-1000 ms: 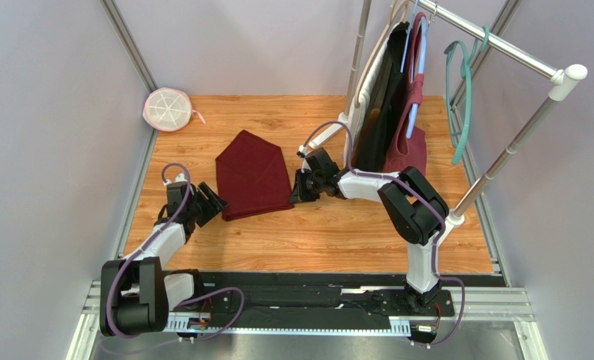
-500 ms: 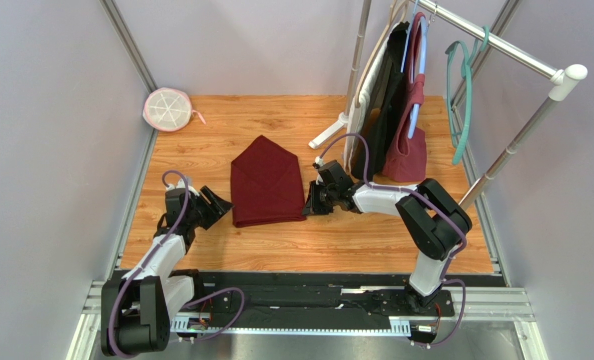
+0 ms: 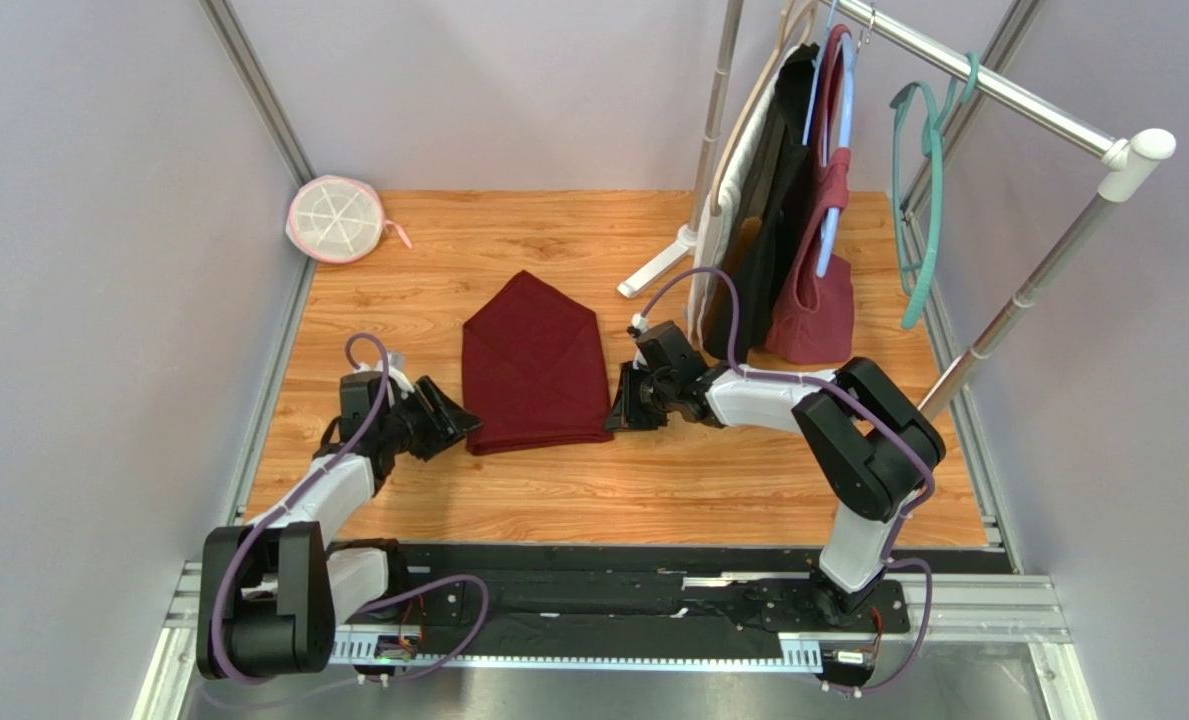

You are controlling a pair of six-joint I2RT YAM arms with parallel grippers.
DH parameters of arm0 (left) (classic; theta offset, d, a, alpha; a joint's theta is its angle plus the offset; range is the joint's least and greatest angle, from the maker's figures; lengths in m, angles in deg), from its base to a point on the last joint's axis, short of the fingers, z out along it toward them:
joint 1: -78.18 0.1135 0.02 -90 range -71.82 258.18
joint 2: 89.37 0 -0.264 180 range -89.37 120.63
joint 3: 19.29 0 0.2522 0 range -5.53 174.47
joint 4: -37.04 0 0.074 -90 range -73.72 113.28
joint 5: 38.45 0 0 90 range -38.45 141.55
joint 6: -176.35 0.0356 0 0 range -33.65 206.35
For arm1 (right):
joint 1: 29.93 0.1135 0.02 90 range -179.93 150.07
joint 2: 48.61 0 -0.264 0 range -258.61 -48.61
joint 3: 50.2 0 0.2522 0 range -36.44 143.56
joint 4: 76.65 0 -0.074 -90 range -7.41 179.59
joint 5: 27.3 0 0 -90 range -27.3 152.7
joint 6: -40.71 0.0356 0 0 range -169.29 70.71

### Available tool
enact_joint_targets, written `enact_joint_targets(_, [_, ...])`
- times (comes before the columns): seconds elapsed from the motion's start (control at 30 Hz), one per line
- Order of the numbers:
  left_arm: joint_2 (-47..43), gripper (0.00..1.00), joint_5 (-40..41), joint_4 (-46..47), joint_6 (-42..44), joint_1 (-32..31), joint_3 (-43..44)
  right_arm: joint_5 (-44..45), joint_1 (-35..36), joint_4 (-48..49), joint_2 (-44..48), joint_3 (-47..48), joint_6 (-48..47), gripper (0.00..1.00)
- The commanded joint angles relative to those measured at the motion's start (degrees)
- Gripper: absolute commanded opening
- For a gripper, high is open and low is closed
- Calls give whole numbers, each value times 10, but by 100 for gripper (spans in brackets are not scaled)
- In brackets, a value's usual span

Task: Fold the napkin, place the utensils inside, and roll it up
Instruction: Fold the napkin

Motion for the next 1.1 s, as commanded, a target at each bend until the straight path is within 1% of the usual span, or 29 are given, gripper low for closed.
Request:
enact_joint_targets(0.0, [13, 55, -14, 2, 18, -13, 29, 22, 3, -15, -1, 7, 1, 0])
enact_joint_targets(0.07, [16, 51, -14, -4, 18, -14, 34, 24, 2, -15, -1, 7, 1, 0])
enact_joint_targets(0.17, [22, 50, -11, -7, 23, -17, 42, 25, 3, -14, 1, 8, 0, 0])
enact_joint_targets(0.23, [33, 47, -8, -31, 26, -21, 55, 25, 3, -13, 2, 8, 0, 0])
enact_joint_targets(0.3, [40, 46, -4, -38, 30, -26, 62, 26, 3, -14, 2, 9, -1, 0])
enact_joint_targets(0.37, [47, 42, 3, -53, 35, -32, 73, 25, 3, -13, 1, 11, -2, 0])
enact_joint_targets(0.47, [62, 38, 8, -71, 40, -35, 89, 27, 3, -13, 1, 12, -1, 0])
enact_joint_targets(0.5, [66, 35, 8, -74, 40, -35, 92, 28, 3, -14, 2, 12, -1, 0])
enact_joint_targets(0.67, [79, 31, 12, -94, 45, -35, 109, 32, 2, -15, 3, 12, -8, 0])
enact_joint_targets(0.77, [87, 24, 14, -103, 47, -35, 117, 32, 3, -16, 7, 12, -15, 0])
enact_joint_targets(0.8, [91, 19, 13, -106, 48, -35, 120, 32, 2, -15, 12, 14, -20, 1])
enact_joint_targets(0.83, [92, 16, 13, -111, 48, -35, 123, 32, 3, -16, 15, 14, -23, 2])
enact_joint_targets(0.87, [94, 14, 14, -113, 50, -34, 124, 31, 3, -15, 20, 15, -30, 8])
enact_joint_targets(0.9, [97, 8, 13, -117, 51, -35, 127, 29, 3, -13, 32, 15, -43, 11])
enact_joint_targets(0.93, [99, 5, 13, -120, 52, -35, 131, 29, 3, -12, 40, 15, -51, 15])
enact_joint_targets(0.97, [102, 2, 12, -121, 54, -35, 132, 29, 3, -12, 47, 15, -59, 26])
enact_joint_targets(1.0, [104, 0, 12, -126, 54, -34, 135, 29, 7, -12, 68, 15, -81, 32])
enact_joint_targets(1.03, [106, 0, 13, -129, 56, -35, 140, 33, 8, -15, 79, 14, -91, 38])
enact_joint_targets(1.07, [111, 0, 15, -134, 58, -34, 143, 34, 10, -15, 92, 14, -103, 50])
